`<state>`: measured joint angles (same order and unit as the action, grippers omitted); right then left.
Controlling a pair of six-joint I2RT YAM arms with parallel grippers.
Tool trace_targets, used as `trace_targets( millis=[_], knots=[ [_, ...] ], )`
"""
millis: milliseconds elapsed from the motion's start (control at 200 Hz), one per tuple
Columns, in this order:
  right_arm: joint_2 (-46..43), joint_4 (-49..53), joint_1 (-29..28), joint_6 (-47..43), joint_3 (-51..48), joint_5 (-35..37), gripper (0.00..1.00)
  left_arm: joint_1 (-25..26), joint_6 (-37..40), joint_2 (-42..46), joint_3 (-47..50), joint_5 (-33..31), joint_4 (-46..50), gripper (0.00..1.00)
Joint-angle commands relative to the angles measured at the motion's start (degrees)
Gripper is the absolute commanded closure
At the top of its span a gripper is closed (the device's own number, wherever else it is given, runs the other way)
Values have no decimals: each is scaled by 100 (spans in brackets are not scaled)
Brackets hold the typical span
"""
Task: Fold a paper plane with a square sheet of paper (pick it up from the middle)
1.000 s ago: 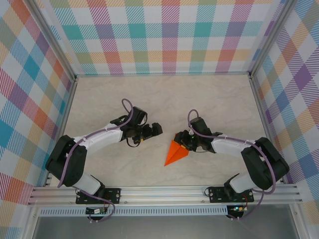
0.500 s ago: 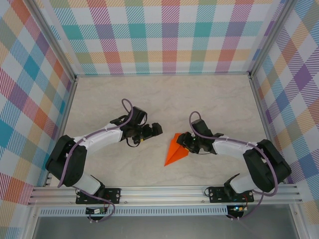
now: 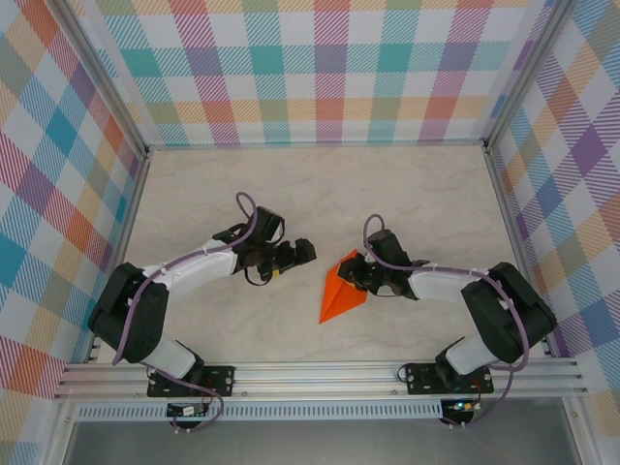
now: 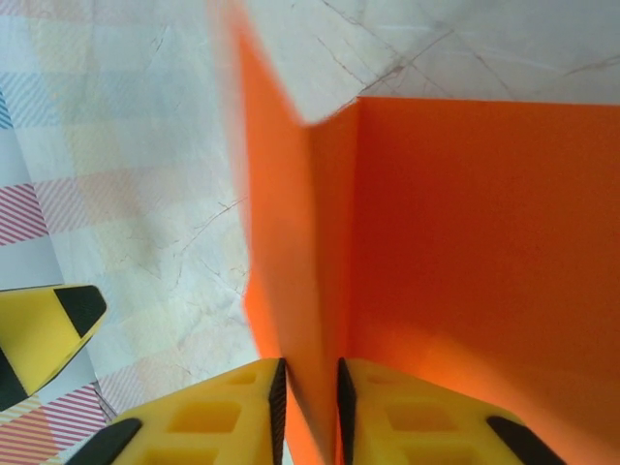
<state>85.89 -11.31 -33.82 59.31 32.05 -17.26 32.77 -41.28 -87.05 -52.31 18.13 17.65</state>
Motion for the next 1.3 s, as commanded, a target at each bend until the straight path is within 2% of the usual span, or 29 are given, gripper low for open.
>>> trace_targets(
  millis=[0, 115, 220, 360, 500, 595, 895, 1035, 1170, 1295],
  knots=[
    [150, -315, -37, 89, -85, -109, 81, -153, -111, 124, 17, 314, -66, 0],
    [134, -460, -37, 109, -65, -142, 89, -241, -231, 182, 106, 562, -126, 0],
    [-192, -460, 13, 38, 86, -225, 92, -379, -414, 277, 268, 962, -490, 0],
    [-565, -691, 314, 49, 492, -865, 93, -547, -721, 479, 462, 1723, -943, 0],
    [-554, -1117, 718, 473, 956, -1591, 93, -615, -1245, 751, 673, 2444, -1884, 0],
    [-414, -1439, 880, 802, 1268, -1947, 93, -613, -1800, 888, 857, 2817, -2863, 0],
    [209, -2373, 956, 1804, 1715, -2471, 92, -615, -3002, 929, 1020, 2875, -4839, 0],
    [371, -2791, 957, 2104, 1601, -2594, 92, -597, -2940, 897, 927, 2702, -4928, 6],
    [454, -3022, 957, 2255, 1506, -2684, 91, -549, -2928, 828, 882, 2672, -4938, 20],
    [498, -3027, 955, 2265, 1493, -2754, 91, -527, -2841, 832, 907, 2550, -4836, 39]
  ],
)
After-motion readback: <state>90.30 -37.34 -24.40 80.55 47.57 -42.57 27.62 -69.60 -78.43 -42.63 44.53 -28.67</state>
